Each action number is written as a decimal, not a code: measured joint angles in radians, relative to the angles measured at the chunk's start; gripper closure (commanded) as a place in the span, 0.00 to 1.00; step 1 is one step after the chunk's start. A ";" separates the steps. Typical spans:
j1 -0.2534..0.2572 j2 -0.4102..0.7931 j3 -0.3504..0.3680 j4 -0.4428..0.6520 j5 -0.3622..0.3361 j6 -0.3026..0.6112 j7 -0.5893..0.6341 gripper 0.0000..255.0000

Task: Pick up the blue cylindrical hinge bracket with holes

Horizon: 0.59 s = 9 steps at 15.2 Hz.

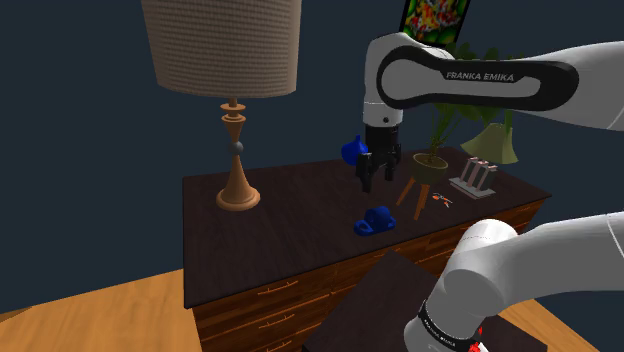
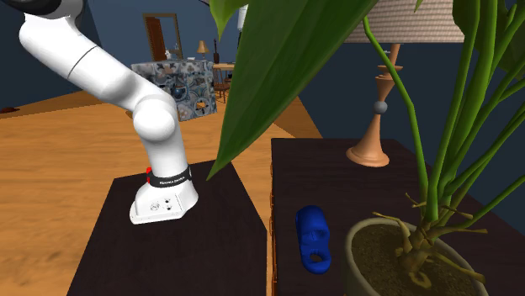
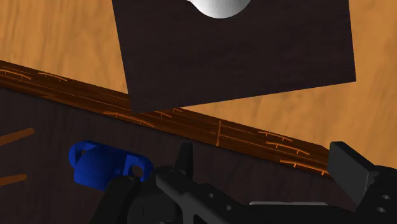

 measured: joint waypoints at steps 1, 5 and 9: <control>0.000 0.000 0.000 0.000 0.000 0.000 0.000 0.00; 0.003 -0.049 -0.051 -0.091 -0.071 0.051 -0.117 0.00; -0.005 -0.090 -0.134 -0.200 -0.179 0.142 -0.276 0.00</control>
